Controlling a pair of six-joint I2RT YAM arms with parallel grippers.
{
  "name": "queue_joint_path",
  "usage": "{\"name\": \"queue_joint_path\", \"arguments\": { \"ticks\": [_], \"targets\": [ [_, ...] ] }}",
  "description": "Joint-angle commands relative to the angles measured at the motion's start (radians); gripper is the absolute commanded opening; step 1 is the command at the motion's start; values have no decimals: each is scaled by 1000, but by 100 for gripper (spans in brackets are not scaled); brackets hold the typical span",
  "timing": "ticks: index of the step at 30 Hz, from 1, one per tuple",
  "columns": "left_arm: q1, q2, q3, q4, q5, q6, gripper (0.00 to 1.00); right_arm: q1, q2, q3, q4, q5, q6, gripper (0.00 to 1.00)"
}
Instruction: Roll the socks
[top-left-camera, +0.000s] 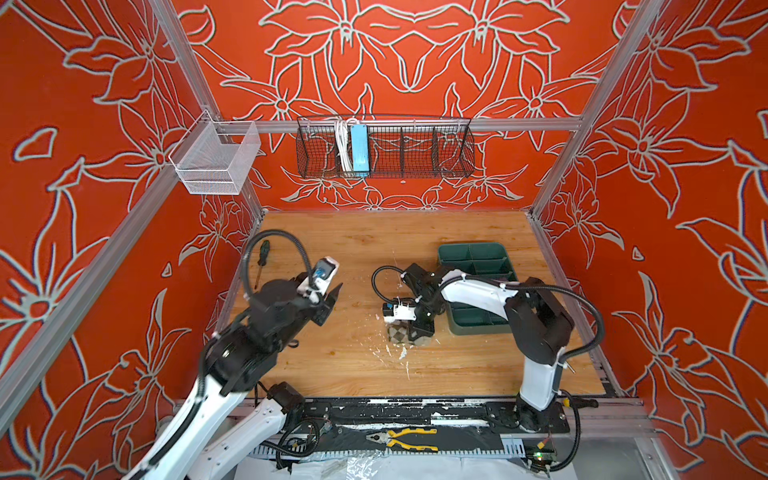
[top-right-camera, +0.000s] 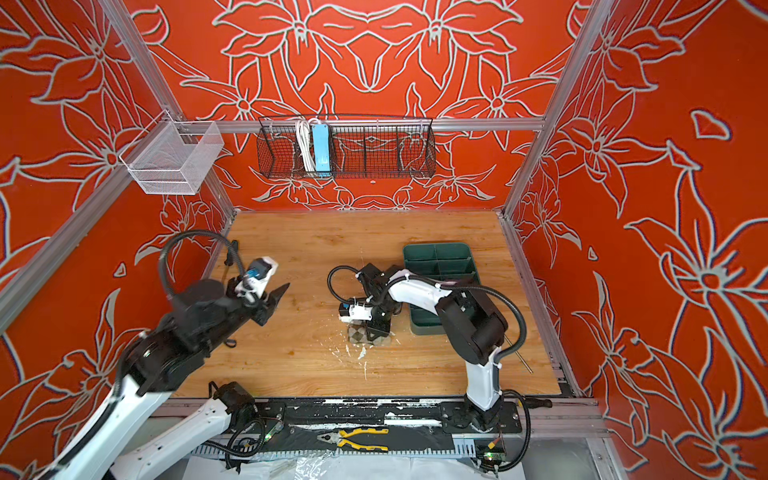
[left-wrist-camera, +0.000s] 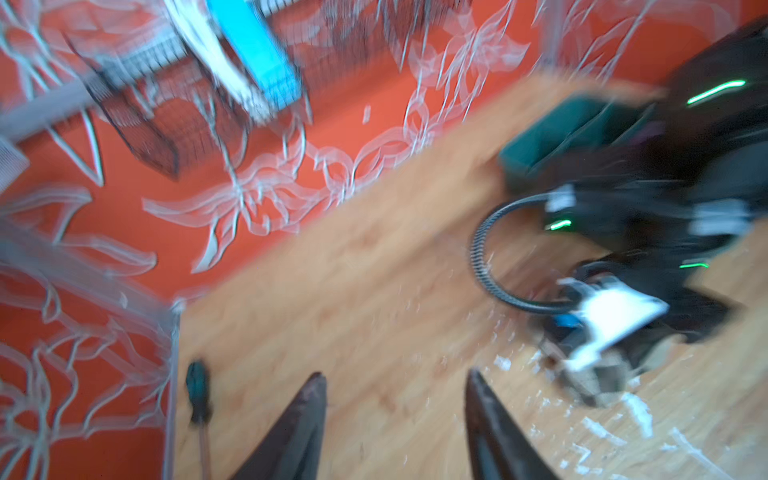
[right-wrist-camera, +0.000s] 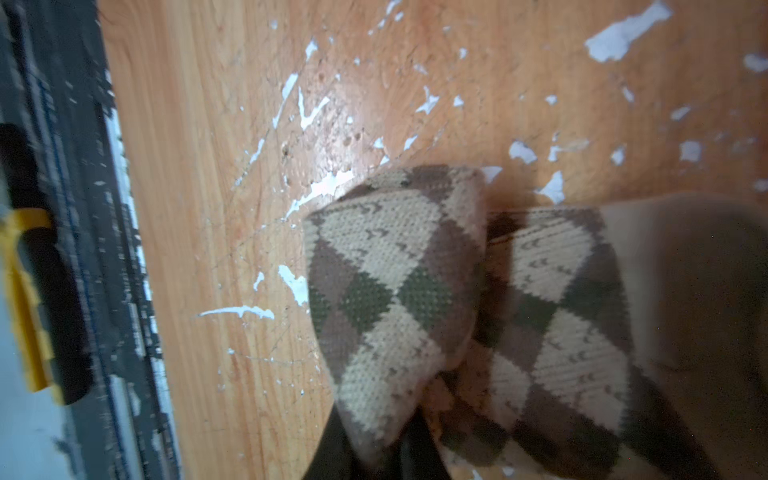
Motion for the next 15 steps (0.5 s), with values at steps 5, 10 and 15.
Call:
{"name": "queue_joint_path", "arguments": {
  "ticks": [5, 10, 15],
  "targets": [
    [-126, 145, -81, 5, 190, 239, 58, -64, 171, 119, -179, -63, -62, 0],
    [-420, 405, -218, 210, -101, 350, 61, -69, 190, 127, -179, -17, -63, 0],
    [-459, 693, -197, 320, -150, 253, 62, -71, 182, 124, -178, -22, -67, 0]
  ]
}}
